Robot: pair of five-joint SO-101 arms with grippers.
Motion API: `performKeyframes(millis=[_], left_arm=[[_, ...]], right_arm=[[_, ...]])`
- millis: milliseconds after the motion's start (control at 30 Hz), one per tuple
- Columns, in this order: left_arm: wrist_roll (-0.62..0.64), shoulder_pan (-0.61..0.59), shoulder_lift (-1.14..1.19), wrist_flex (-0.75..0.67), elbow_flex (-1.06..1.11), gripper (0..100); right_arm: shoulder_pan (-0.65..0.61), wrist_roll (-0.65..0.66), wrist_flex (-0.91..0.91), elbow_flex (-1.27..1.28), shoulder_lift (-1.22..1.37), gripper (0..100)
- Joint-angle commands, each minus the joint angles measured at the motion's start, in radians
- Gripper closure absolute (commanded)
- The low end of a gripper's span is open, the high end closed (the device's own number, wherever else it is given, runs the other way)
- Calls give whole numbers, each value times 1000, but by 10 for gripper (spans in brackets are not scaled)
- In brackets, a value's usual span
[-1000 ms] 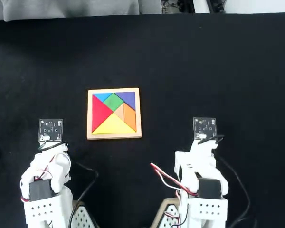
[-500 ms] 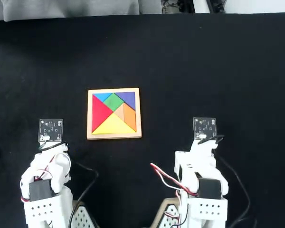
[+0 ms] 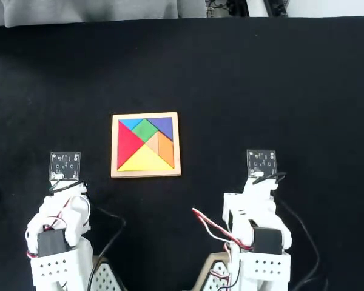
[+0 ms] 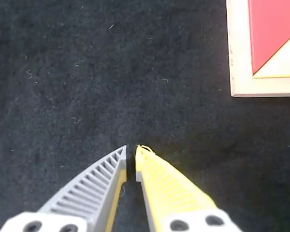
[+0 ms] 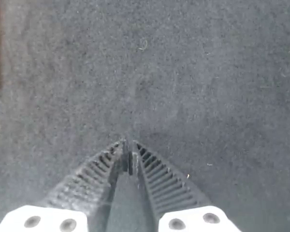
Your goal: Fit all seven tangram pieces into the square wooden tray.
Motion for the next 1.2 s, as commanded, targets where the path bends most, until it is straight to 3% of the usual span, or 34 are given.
performKeyframes(millis=[0, 1167], left_arm=[[5, 8, -9, 5, 19, 953], [5, 19, -9, 5, 19, 953]], right_arm=[[14, 2, 6, 1, -74, 986], [14, 2, 6, 1, -74, 986]])
